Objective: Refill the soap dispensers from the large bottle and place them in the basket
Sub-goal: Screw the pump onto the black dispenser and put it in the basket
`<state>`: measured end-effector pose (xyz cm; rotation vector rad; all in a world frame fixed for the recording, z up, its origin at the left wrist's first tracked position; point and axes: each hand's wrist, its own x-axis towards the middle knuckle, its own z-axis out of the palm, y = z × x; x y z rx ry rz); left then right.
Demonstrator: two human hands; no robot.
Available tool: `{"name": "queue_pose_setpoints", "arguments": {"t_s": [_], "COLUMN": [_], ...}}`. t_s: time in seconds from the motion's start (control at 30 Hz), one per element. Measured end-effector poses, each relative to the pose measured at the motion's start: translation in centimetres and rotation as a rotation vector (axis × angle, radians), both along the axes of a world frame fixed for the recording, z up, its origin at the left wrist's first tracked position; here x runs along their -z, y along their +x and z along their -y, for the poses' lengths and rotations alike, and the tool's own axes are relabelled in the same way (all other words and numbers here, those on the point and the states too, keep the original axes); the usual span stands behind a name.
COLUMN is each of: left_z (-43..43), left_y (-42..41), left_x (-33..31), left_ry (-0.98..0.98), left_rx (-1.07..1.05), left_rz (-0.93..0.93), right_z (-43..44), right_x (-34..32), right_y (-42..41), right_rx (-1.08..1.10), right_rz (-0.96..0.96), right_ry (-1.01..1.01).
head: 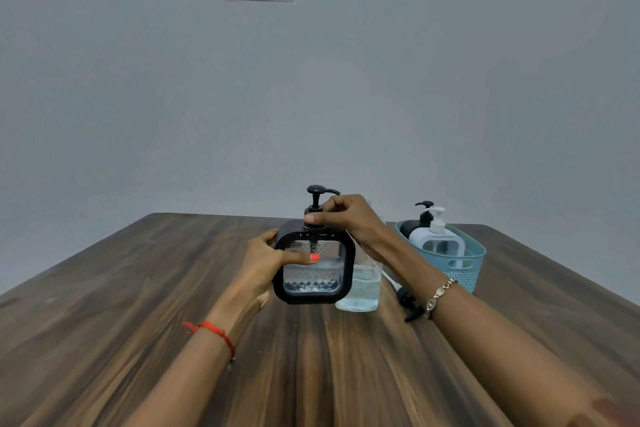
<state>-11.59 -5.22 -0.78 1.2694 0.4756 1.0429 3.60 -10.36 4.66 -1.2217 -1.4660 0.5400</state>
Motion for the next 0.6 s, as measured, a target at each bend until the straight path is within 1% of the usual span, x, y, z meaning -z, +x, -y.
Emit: {"name": "queue_pose_setpoints", "arguments": {"t_s": [0.07,0.17,0.27,0.33,0.5,0.6], "left_z": [0.2,0.3,0.4,0.5,0.9,1.2], "left_y": [0.1,0.1,0.1,0.2,1.0,1.1], "left_x": [-0.1,-0.1,-0.2,-0.1,0.2,0.3], "left_ry": [0.004,0.001,-0.003,0.003,-0.002,-0.013], "left_rx": [0.016,0.023,0.023,0.009,-0.063,-0.07], "left_rz": [0.006,0.011,0.008,0.003,-0.013,-0.009], "right_z": [-0.2,0.0,0.5,0.6,0.3,0.3], "right_x": [0.1,-0.2,-0.3,-0.1,1.1,1.3], "right_y": [0.0,0.3,0.9,0.9,-0.7,-1.0], "right_rx": [-0.035,-0.148,-0.245,-0.183,0.189,0.248], "right_rz": [-0.004,0.0,-0.043,-0.05,-0.025,0.036], "right_ry": [0.001,-0.039,-0.095,-0.07,0.104,0.127]}}
